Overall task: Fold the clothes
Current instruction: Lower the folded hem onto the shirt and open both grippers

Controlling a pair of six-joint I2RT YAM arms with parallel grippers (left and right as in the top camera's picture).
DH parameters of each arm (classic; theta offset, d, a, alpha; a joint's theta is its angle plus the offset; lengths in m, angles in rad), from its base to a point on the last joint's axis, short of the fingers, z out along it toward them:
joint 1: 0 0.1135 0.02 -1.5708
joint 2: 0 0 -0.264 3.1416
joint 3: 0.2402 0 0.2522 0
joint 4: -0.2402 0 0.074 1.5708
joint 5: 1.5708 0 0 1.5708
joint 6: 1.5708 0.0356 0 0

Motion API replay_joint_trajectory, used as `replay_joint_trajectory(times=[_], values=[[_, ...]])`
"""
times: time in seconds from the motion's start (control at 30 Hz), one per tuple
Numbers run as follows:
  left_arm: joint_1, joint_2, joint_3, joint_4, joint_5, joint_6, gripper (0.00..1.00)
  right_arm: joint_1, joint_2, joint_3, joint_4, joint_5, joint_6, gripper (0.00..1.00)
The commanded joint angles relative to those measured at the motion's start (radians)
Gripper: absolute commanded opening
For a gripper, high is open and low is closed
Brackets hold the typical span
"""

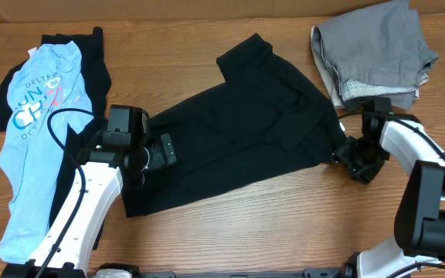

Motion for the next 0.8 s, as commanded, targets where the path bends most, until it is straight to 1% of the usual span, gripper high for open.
replay_joint_trajectory(times=[0.0, 0.1, 0.2, 0.37, 0.47, 0.6, 0.7, 0.77], values=[[0.003, 0.001, -0.003, 0.016, -0.066, 0.021, 1.00, -0.076, 0.011, -0.008, -0.054, 0.053, 0.053, 0.61], [0.003, 0.001, -0.003, 0.016, -0.093, 0.021, 1.00, -0.134, 0.006, -0.008, -0.102, 0.050, 0.052, 0.63], [0.003, 0.001, -0.003, 0.016, -0.106, 0.021, 1.00, -0.163, -0.022, -0.007, -0.098, 0.030, 0.011, 0.64], [0.002, 0.001, -0.003, 0.035, -0.107, 0.021, 1.00, -0.154, -0.120, 0.019, -0.059, -0.048, -0.037, 0.70], [0.002, 0.001, -0.003, 0.040, -0.105, 0.021, 1.00, -0.153, -0.173, 0.019, -0.017, -0.092, -0.042, 0.72], [0.002, 0.001, -0.003, 0.039, -0.105, 0.040, 1.00, -0.152, -0.180, 0.012, -0.007, -0.134, -0.043, 0.73], [0.003, 0.001, -0.003, 0.039, -0.106, 0.074, 1.00, -0.152, -0.180, -0.021, 0.046, -0.237, -0.118, 0.73], [0.002, 0.001, -0.003, 0.039, -0.108, 0.073, 1.00, -0.152, -0.180, -0.043, 0.070, -0.244, -0.118, 0.76]])
